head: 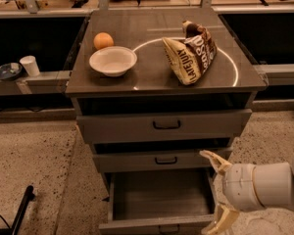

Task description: Close bottom drawer

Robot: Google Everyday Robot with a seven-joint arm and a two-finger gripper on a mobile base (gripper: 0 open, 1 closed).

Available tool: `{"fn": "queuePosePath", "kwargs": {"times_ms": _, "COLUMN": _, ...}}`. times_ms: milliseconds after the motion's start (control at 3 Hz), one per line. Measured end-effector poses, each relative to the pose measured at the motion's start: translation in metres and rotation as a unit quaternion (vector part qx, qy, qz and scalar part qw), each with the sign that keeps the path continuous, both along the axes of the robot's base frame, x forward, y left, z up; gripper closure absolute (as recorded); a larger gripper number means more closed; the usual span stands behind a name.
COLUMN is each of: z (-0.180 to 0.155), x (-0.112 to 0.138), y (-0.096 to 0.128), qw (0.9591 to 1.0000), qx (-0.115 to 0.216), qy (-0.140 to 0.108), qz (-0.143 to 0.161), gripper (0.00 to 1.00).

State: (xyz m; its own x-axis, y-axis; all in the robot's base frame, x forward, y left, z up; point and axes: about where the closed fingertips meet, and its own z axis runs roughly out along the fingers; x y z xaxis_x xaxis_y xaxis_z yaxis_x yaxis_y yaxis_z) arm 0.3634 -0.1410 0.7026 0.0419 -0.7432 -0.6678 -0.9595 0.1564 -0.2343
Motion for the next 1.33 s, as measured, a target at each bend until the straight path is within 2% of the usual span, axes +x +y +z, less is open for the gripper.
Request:
{"fn": "queuePosePath", "kwargs": {"times_ms": 333, "z": -0.009, "x": -0.010, "y": 0.003, "qw": 0.9986, "qx": 0.003, "qy": -0.020, "qz": 0.048, "gripper": 0.00}}
{"fn": "queuePosePath", "kwargs": {"times_ms": 667, "z": -0.008, "x": -0.010, "y": 0.003, "qw": 0.9986, "qx": 0.002, "qy": -0.021, "qz": 0.049, "gripper": 0.00}}
{"fn": "queuePosePath", "kwargs": {"times_ms": 1000, "z": -0.057, "x": 0.007, "y": 0.020, "qw": 0.9966, "qx": 0.027, "qy": -0.033, "qz": 0.070, "gripper": 0.00}}
{"fn": "queuePosePath", "kwargs": {"times_ms": 1333, "z": -0.116, "x": 0.017, "y": 0.035, "qw": 0.9923, "qx": 0.070, "qy": -0.038, "qz": 0.095, "gripper": 0.00}}
